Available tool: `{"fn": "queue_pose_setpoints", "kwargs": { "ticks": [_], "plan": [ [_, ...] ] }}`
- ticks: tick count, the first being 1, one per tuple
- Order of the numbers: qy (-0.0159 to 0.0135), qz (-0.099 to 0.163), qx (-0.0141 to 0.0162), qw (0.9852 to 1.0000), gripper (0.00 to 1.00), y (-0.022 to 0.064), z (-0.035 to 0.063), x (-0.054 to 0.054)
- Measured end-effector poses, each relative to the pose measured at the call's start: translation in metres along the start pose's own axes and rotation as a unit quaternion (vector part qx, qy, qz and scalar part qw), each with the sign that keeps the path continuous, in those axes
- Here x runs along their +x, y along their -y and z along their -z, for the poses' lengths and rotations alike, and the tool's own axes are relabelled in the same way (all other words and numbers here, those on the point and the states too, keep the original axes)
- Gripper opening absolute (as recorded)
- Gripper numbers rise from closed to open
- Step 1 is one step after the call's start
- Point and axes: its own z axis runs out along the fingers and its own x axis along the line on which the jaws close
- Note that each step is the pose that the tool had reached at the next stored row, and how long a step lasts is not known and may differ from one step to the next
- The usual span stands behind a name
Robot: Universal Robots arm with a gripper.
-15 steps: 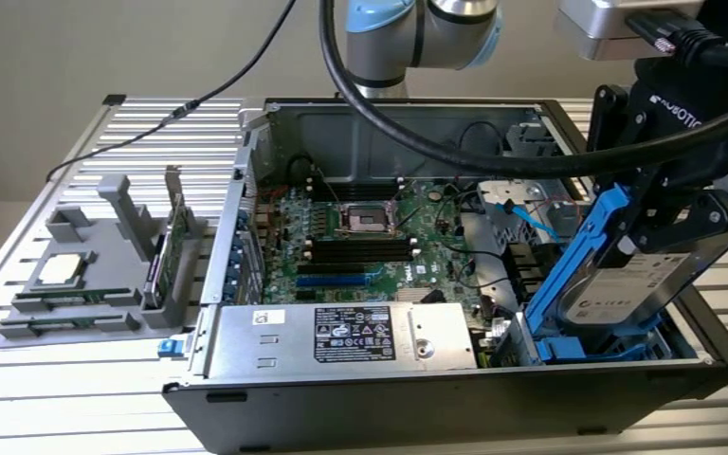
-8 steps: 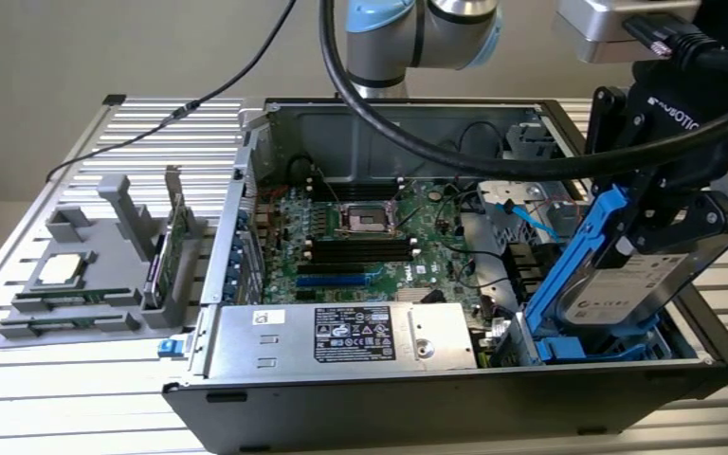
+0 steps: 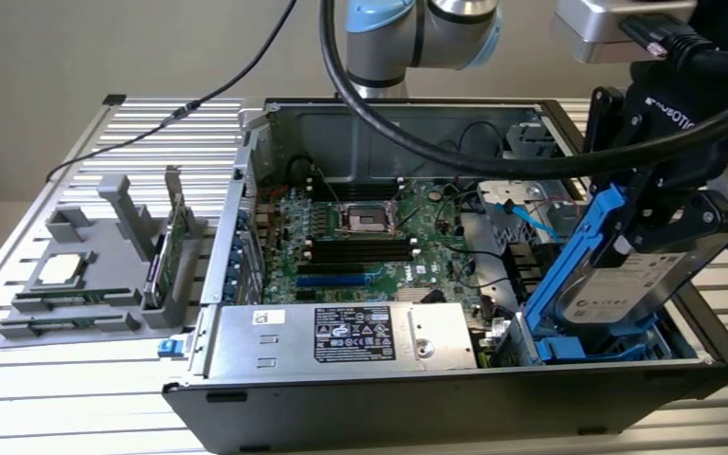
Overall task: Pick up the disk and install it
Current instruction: 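Pick up the disk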
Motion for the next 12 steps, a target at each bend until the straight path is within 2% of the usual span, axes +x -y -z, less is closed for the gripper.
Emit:
{"fn": "queue_pose_setpoints", "kwargs": {
  "ticks": [12],
  "plan": [
    [-0.0004,0.000,-0.0001,1.0000,0.33,-0.0001,-0.0072,-0.0035]
  ]
}}
